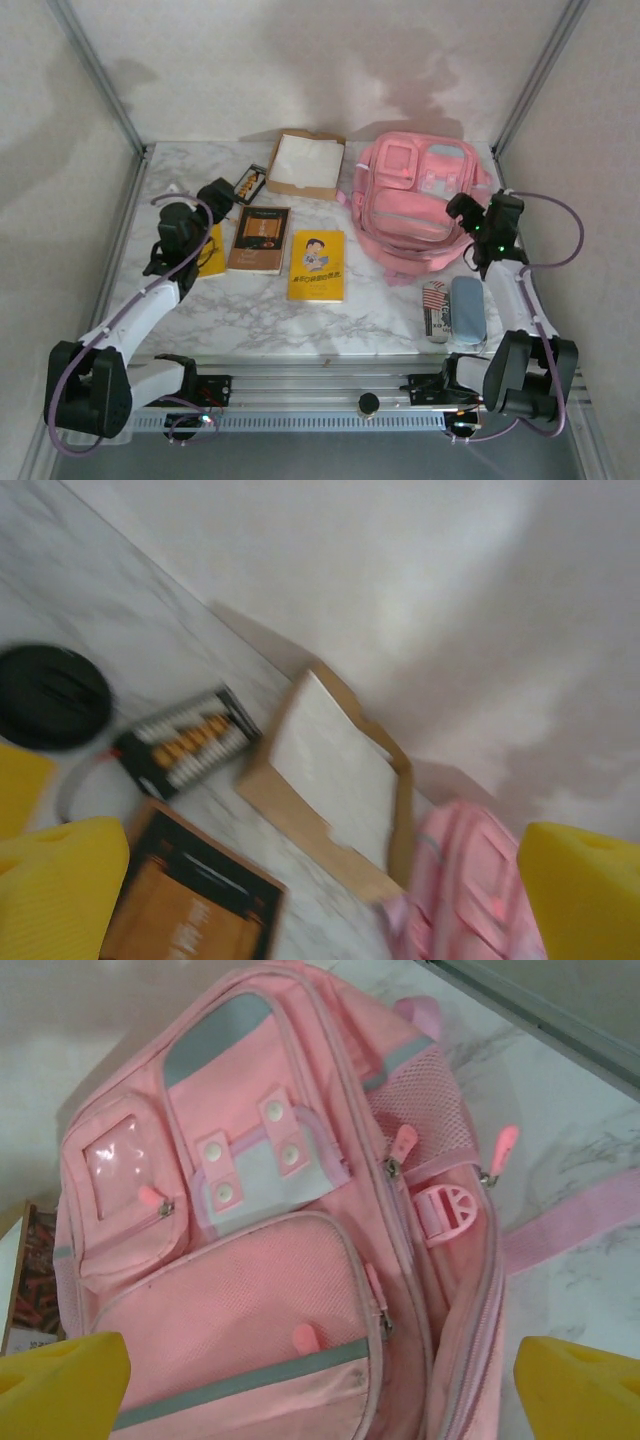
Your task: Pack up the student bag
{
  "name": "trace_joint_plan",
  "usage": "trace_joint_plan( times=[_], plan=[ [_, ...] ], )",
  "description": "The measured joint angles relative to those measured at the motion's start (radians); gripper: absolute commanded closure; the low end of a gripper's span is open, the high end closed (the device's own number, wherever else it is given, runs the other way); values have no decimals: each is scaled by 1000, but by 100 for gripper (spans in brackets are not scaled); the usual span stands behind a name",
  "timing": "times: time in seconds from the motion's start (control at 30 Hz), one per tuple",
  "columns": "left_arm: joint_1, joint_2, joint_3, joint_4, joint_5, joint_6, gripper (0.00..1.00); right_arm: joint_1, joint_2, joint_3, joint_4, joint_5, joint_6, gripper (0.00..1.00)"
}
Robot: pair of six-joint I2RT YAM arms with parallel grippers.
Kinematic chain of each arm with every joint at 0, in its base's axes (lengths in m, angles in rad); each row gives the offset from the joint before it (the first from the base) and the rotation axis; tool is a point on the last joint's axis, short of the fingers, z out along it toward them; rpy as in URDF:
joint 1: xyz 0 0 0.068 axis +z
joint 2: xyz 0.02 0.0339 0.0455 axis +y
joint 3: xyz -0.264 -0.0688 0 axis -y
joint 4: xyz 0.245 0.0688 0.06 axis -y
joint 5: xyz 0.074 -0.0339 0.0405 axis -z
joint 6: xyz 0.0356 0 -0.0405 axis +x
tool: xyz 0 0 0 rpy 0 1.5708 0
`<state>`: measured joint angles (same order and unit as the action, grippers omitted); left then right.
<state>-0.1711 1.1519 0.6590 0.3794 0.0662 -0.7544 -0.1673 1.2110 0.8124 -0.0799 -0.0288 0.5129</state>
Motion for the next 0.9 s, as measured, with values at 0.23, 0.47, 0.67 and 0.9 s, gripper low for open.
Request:
trace_joint_plan(
  times=[0.23, 0.47, 0.67, 0.9],
  plan=[
    [-267, 172, 161, -111, 24, -95, 1, -65, 116, 156, -110, -26, 2, 1],
    [-458, 463, 380, -172, 21, -140, 1, -128, 329, 222, -144, -52, 20, 1],
    [-551, 708, 566, -216, 21, -140, 5, -127, 458, 226, -146, -81, 27, 4],
    [-587, 912, 733, -306, 0, -140, 15, -127, 510, 240, -140, -103, 27, 17]
  ],
)
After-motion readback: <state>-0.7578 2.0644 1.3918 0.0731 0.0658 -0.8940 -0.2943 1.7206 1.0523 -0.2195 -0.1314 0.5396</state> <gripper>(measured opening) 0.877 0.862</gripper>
